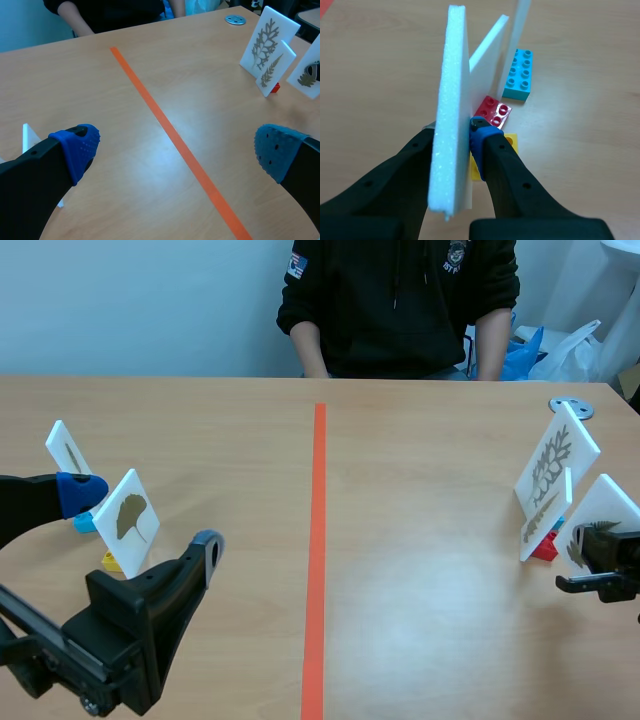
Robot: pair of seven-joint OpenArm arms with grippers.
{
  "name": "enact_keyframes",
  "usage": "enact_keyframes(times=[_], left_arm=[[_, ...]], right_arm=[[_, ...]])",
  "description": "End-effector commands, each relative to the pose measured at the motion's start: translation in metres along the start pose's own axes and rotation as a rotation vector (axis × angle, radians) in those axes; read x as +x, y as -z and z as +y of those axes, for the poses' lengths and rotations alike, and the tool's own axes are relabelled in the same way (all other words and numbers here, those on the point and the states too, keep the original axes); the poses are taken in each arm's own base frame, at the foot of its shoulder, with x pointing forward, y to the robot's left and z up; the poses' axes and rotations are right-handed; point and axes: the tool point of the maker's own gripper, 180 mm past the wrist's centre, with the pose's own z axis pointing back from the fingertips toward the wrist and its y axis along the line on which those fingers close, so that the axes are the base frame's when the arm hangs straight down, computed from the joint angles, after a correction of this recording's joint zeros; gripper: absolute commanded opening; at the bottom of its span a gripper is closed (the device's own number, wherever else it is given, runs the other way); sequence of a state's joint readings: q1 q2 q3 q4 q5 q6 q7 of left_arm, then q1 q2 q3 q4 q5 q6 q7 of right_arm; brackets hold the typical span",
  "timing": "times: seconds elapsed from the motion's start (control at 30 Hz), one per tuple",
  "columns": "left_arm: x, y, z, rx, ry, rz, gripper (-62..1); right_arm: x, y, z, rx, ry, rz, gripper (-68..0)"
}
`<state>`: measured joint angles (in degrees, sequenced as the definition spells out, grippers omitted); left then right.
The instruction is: Sort the leaf by its shape. The table is split by an orange tape line. A compound leaf with several leaflets goes to the left side, a simple leaf with one blade goes to the right side. Return to the home posture when a red brick is placed on the table.
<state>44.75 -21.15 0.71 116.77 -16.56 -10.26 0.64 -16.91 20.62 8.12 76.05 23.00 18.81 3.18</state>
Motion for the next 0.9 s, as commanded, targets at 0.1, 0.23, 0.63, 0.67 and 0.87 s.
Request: enact_keyframes(times=[0.1, 0.23, 0.63, 0.67, 0.87], left_arm=[[0.007, 0.0, 0.0, 0.0, 0.001, -0.027, 1.4], [0.007, 0.0, 0.0, 0.0, 0.001, -0.028, 1.4], [0.008, 0.0, 0.0, 0.0, 0.001, -0.028, 1.4], [0.008, 0.0, 0.0, 0.0, 0.001, -0.028, 1.4], [0.008, 0.0, 0.0, 0.0, 0.001, -0.033, 1.4]], right_arm=[[0.018, 0.012, -0.008, -0.009, 0.006, -0.054, -65.5], [0.011, 0.017, -0.005, -0.002, 0.013, -0.038, -65.5], [-0.009, 0.018, 0.003, -0.016, -0.008, -0.023, -65.5], [-0.009, 0.018, 0.003, -0.021, -0.011, -0.022, -65.3], [-0.016, 0.017, -0.002, -0.041, -0.018, -0.025, -65.1]])
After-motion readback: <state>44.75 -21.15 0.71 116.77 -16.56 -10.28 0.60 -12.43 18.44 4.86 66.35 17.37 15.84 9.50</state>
